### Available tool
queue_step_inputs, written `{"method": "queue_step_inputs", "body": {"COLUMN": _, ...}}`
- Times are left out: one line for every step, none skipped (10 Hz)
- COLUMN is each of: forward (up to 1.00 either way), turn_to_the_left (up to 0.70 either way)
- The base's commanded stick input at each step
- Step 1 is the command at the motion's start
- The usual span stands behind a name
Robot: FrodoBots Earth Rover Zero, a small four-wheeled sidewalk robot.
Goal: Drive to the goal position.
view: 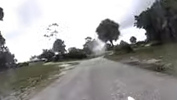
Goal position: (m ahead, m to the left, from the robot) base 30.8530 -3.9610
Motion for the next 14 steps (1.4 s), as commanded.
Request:
{"method": "queue_step_inputs", "body": {"forward": 0.70, "turn_to_the_left": 0.00}}
{"method": "queue_step_inputs", "body": {"forward": 0.70, "turn_to_the_left": 0.00}}
{"method": "queue_step_inputs", "body": {"forward": 0.70, "turn_to_the_left": 0.00}}
{"method": "queue_step_inputs", "body": {"forward": 0.70, "turn_to_the_left": 0.00}}
{"method": "queue_step_inputs", "body": {"forward": 0.70, "turn_to_the_left": 0.00}}
{"method": "queue_step_inputs", "body": {"forward": 0.70, "turn_to_the_left": 0.00}}
{"method": "queue_step_inputs", "body": {"forward": 0.70, "turn_to_the_left": 0.00}}
{"method": "queue_step_inputs", "body": {"forward": 0.70, "turn_to_the_left": 0.00}}
{"method": "queue_step_inputs", "body": {"forward": 0.70, "turn_to_the_left": 0.00}}
{"method": "queue_step_inputs", "body": {"forward": 0.70, "turn_to_the_left": 0.00}}
{"method": "queue_step_inputs", "body": {"forward": 0.70, "turn_to_the_left": 0.00}}
{"method": "queue_step_inputs", "body": {"forward": 0.70, "turn_to_the_left": 0.00}}
{"method": "queue_step_inputs", "body": {"forward": 0.70, "turn_to_the_left": 0.00}}
{"method": "queue_step_inputs", "body": {"forward": 0.70, "turn_to_the_left": 0.00}}
